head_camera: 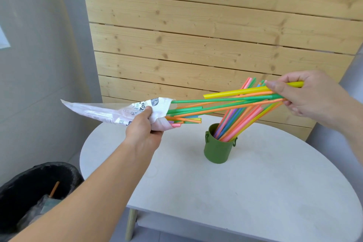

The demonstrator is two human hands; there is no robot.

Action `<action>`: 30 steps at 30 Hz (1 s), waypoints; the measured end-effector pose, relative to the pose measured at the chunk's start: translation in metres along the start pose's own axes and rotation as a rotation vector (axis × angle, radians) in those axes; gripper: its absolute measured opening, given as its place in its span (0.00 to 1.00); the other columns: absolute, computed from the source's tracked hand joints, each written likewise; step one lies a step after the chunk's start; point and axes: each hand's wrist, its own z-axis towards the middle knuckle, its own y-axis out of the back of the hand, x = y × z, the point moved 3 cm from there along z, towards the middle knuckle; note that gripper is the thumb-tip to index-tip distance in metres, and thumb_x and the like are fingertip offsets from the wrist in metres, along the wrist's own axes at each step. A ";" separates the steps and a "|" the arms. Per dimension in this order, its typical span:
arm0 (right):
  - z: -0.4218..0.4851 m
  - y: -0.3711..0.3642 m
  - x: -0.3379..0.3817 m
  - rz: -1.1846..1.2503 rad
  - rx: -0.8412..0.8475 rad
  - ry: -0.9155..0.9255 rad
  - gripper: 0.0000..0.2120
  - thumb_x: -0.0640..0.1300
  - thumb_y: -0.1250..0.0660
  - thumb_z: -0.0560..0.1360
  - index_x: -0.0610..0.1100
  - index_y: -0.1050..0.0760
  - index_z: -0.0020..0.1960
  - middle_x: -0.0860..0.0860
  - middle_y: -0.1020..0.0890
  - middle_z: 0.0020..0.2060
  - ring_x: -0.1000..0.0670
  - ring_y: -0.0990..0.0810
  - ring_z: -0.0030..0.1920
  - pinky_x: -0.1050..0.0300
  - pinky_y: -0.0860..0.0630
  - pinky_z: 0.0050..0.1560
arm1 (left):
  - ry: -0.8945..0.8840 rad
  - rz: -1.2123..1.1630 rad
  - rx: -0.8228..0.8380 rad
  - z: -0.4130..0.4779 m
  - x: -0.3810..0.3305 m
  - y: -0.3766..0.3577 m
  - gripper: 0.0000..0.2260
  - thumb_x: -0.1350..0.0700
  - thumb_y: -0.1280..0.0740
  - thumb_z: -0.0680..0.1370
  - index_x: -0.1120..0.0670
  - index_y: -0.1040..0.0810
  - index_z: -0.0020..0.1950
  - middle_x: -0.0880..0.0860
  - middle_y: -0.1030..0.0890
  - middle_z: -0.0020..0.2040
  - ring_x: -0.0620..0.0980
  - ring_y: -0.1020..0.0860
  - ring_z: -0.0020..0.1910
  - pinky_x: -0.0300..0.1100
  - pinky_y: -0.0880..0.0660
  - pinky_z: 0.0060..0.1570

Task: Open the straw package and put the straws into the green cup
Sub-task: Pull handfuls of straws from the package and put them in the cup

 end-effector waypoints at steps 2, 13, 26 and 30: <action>0.000 0.008 0.002 0.021 0.000 -0.019 0.16 0.62 0.26 0.69 0.48 0.16 0.41 0.54 0.29 0.19 0.54 0.36 0.19 0.67 0.37 0.21 | -0.004 -0.027 -0.025 0.002 -0.002 0.002 0.18 0.59 0.33 0.86 0.64 0.29 0.74 0.66 0.19 0.60 0.65 0.16 0.31 0.62 0.21 0.20; -0.003 0.055 -0.002 -0.164 -0.031 -0.082 0.32 0.79 0.30 0.56 0.54 0.16 0.43 0.52 0.24 0.18 0.54 0.33 0.17 0.66 0.33 0.20 | 0.032 -0.068 -0.078 0.009 -0.006 0.009 0.20 0.59 0.32 0.85 0.60 0.30 0.76 0.65 0.23 0.71 0.71 0.19 0.64 0.72 0.18 0.43; -0.001 0.066 0.019 -0.571 0.049 0.058 0.21 0.76 0.38 0.62 0.63 0.19 0.41 0.58 0.21 0.22 0.57 0.27 0.20 0.62 0.29 0.27 | -0.003 -0.068 -0.021 0.005 -0.004 0.007 0.20 0.59 0.32 0.85 0.60 0.30 0.76 0.63 0.22 0.70 0.70 0.18 0.62 0.65 0.19 0.24; 0.007 0.064 0.023 -0.630 0.079 0.126 0.21 0.76 0.39 0.61 0.63 0.19 0.40 0.58 0.21 0.22 0.53 0.25 0.24 0.58 0.28 0.27 | -0.006 -0.074 -0.018 0.002 -0.003 0.004 0.16 0.60 0.32 0.85 0.62 0.28 0.72 0.61 0.20 0.68 0.68 0.17 0.62 0.70 0.20 0.32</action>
